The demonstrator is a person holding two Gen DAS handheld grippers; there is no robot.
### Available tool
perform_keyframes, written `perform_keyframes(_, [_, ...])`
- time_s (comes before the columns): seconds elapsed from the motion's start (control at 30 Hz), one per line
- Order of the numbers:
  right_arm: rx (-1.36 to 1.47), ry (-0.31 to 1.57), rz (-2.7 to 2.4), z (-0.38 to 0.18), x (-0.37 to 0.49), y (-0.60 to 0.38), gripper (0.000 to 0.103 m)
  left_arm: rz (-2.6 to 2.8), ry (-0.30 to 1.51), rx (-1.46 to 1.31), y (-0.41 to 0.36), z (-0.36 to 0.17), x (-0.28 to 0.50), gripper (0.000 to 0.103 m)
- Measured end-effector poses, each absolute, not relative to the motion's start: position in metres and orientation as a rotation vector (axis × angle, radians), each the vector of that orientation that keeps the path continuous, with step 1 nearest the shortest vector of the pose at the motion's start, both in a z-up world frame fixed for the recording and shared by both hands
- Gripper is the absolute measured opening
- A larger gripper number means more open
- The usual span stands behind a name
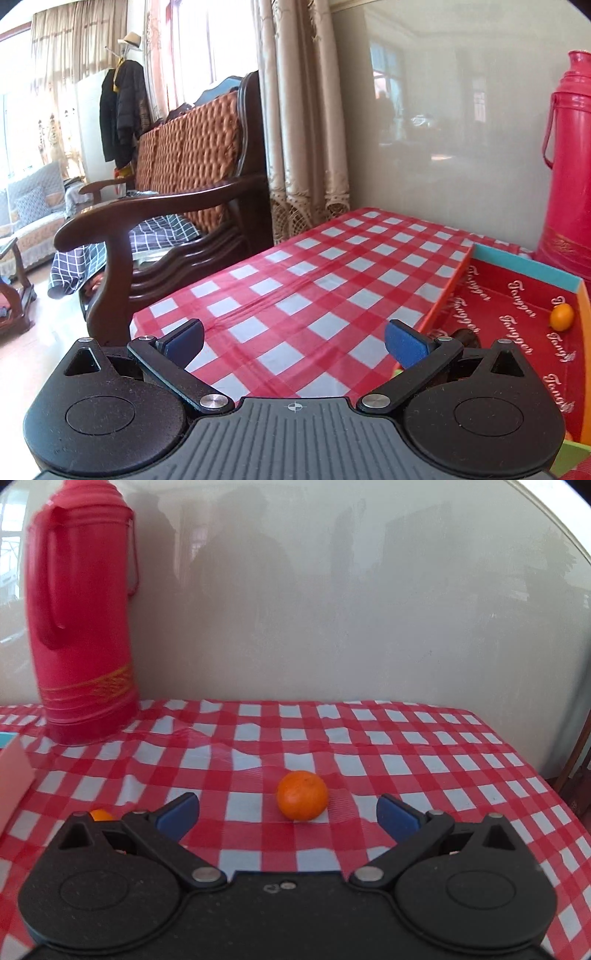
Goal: Organize fruits
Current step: 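Close the right gripper on the mandarin orange on the table, then carry the orange into the box and open the right gripper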
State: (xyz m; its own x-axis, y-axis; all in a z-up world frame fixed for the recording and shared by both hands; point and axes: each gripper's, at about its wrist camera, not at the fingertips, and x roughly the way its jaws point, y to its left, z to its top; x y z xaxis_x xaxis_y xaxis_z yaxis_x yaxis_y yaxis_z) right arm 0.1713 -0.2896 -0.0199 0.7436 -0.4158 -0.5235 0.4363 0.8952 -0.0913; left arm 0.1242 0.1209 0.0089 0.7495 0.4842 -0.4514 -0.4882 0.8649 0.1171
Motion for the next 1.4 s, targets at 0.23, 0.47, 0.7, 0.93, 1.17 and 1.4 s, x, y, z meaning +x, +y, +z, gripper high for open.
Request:
perform_keyframes(0.23, [0.099,0.603,-0.456,-0.031,0.193,-0.312,0.090,0.545,0.498,0.002,0.125,0.004,0.126,0.103])
perform_keyframes(0.47, [0.179,0.624,-0.410,-0.033,0.197,-0.335,0.067,0.517,0.506,-0.011,0.120,0.005,0.128,0.103])
perform_keyframes(0.7, [0.197,0.658,-0.359,-0.039,0.206,-0.337,0.052,0.491,0.508,-0.003,0.111,0.006,0.130,0.103])
perform_keyframes(0.93, [0.186,0.660,-0.358,-0.038,0.205,-0.337,0.036,0.489,0.519,-0.018,0.111,0.007,0.131,0.103])
perform_keyframes(1.17, [0.183,0.679,-0.363,-0.043,0.214,-0.338,0.034,0.493,0.520,-0.010,0.110,0.006,0.131,0.103])
perform_keyframes(1.4, [0.155,0.643,-0.353,-0.034,0.206,-0.329,0.034,0.501,0.535,-0.026,0.116,0.005,0.134,0.103])
